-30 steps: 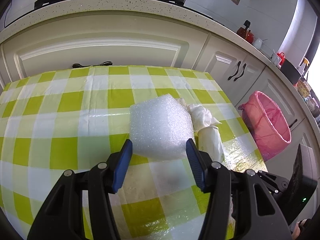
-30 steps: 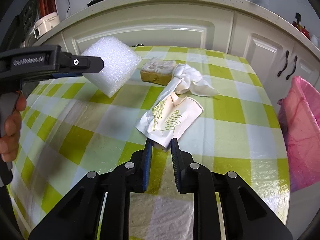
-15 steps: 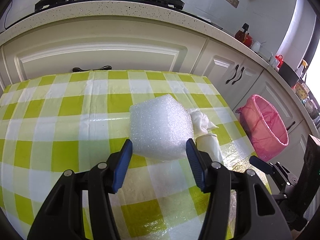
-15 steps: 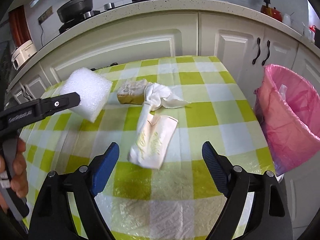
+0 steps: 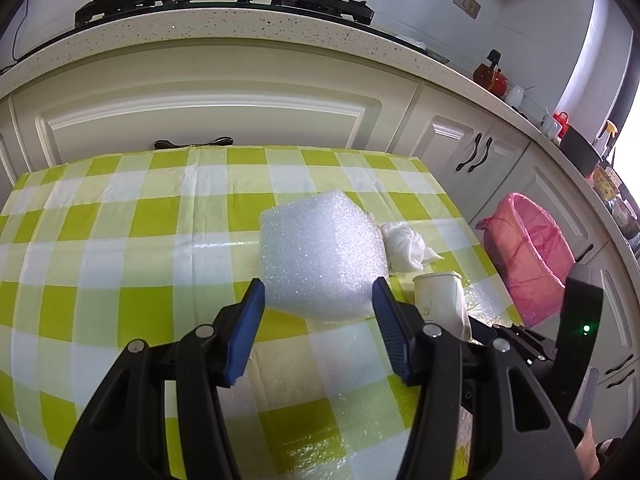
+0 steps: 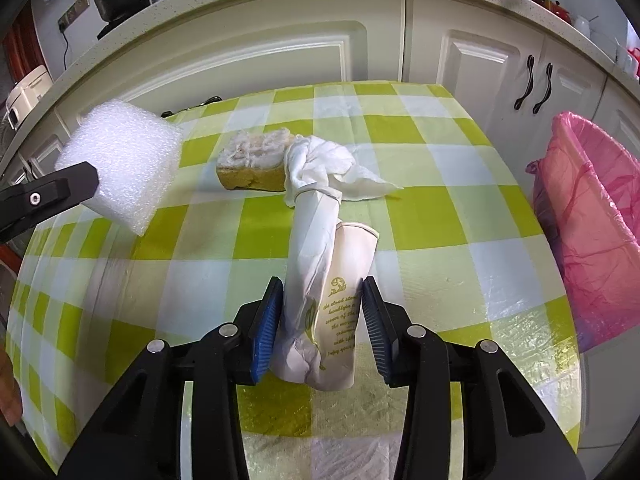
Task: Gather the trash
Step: 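Grasp the white foam block with the left tool while the right tool grasps the paper cups, then carry the foam block and cups over the pink bin and open both tools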
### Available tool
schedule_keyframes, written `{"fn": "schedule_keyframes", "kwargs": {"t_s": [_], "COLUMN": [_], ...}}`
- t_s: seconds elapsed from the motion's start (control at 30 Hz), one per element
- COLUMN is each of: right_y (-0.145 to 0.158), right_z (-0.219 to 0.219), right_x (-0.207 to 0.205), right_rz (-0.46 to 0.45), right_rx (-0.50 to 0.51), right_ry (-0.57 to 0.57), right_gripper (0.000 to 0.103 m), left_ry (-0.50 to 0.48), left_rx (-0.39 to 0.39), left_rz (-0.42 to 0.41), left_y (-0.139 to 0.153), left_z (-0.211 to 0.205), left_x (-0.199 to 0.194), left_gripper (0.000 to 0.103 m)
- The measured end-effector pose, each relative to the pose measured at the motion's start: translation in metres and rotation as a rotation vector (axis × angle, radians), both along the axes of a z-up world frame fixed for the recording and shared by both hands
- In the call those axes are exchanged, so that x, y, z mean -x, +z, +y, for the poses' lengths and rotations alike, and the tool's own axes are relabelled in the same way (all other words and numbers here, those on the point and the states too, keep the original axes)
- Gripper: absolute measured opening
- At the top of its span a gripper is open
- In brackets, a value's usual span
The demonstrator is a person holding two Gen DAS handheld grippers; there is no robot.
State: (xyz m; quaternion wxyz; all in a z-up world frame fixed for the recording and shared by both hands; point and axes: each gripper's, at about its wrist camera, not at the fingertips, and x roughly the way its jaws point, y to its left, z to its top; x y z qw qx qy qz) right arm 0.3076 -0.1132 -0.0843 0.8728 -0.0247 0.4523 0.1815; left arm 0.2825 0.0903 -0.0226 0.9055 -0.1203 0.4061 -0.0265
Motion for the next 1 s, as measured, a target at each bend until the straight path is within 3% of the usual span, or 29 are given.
{"fn": "schedule_keyframes", "kwargs": {"t_s": [0.2,0.43,0.73,1.0], "right_y": [0.024,0.072,0.115,0.123], "right_z": [-0.03,-0.103,-0.204,-0.269], "right_x": [0.01,0.011,-0.014,-0.043], "right_rz": [-0.052,-0.146,-0.231,-0.252], "right_rx": [-0.035,-0.062,-0.028,-0.004], "right_ry": [-0.017,-0.094,-0.227,-0.298], "right_gripper": [0.039,0.04,0.04,0.04], "left_ry": [-0.021,-0.079,-0.207,-0.334], "left_rx": [-0.015,-0.034,-0.038,-0.053], "left_rz": [-0.017,-0.074,-0.163,-0.194], "left_y": [0.011,0.043,0.088,0.11], "left_z": [-0.015,-0.059,-0.152,-0.246], "left_x": [0.002,-0.004,-0.028,-0.064], "left_gripper": [0.053,0.053,0.054,0.054]}}
